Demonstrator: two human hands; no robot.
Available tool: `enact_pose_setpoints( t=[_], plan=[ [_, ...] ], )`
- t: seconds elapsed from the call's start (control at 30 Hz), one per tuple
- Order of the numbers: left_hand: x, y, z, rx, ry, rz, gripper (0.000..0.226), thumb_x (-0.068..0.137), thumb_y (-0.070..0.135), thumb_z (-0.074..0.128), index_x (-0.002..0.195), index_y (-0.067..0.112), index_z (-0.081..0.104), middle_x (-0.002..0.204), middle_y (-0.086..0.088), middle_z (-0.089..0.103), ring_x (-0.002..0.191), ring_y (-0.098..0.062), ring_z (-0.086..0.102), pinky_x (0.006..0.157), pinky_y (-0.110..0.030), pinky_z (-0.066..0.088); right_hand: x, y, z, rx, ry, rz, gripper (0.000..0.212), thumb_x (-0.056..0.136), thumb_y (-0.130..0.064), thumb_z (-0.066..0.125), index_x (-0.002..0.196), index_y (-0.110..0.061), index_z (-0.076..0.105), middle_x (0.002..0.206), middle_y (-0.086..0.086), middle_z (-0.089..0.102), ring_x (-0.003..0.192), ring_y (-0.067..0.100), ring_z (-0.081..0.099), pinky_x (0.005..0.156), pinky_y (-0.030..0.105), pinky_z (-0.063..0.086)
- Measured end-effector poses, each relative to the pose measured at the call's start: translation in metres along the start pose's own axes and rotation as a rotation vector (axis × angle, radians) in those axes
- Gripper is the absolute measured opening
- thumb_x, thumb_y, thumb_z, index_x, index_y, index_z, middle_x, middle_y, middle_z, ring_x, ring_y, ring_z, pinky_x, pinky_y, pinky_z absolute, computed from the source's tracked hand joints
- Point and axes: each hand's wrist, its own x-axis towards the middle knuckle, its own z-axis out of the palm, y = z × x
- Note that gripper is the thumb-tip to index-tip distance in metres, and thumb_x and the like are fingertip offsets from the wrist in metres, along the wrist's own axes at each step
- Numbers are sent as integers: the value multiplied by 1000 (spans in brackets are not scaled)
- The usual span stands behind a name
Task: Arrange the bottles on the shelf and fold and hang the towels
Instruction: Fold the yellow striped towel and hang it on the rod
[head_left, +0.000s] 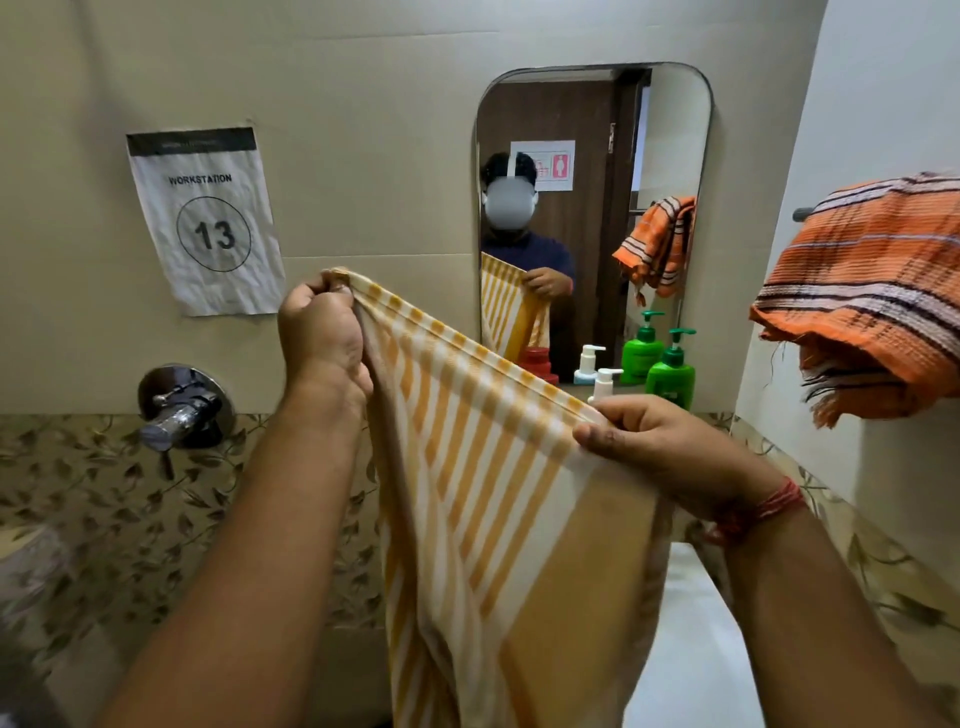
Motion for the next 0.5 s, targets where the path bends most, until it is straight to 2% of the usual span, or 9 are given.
enact_pose_setpoints(
  t=[0.07,0.17,0.27,0.33,0.4,0.47,0.5],
  plan=[
    [6,-4,-5,13,22,13,27,97,0,47,84,18,61,84,1,62,82,-15,61,70,-21,54,-2,6,-4,15,45,37,37,83,-38,62,105,-9,72,97,9,73,89,23,71,75,31,61],
    [4,-12,-7,26,-38,29,28,96,-2,46,86,18,63,84,-2,62,85,-19,61,80,-31,55,-1,7,1,25,105,19,33,84,-37,62,101,-11,74,91,5,74,84,19,71,71,27,60],
    [-17,-17,-6,33,-312,70,37,96,-5,40,93,21,66,79,0,61,68,-11,59,64,-24,52,5,-2,14,-78,151,-48,38,82,-44,61,101,-14,75,90,3,72,83,12,70,73,25,59],
    [-36,-17,-7,81,-547,95,41,97,-5,37,92,21,68,81,-1,62,67,-12,56,61,-23,51,10,-12,21,-220,149,-58,38,83,-48,61,103,-19,74,94,1,72,88,11,69,79,29,58],
    [-44,-15,-11,94,-708,109,42,98,-2,38,88,22,70,84,-1,63,74,-15,55,64,-23,50,11,-20,26,-477,8,16,33,88,-49,61,108,-25,72,98,-5,71,89,8,67,83,29,58],
    [-44,-11,-16,69,-780,128,39,96,2,42,84,25,72,85,1,64,77,-16,53,68,-25,48,9,-21,29,-716,-173,113,30,91,-50,60,111,-29,70,103,-8,70,93,8,65,87,33,57],
    [-43,-8,-18,60,-805,139,37,94,5,45,83,26,73,86,2,65,79,-17,53,70,-27,48,9,-20,30,-750,-208,109,28,91,-48,61,110,-29,69,104,-7,68,94,9,64,87,35,57]
  ],
)
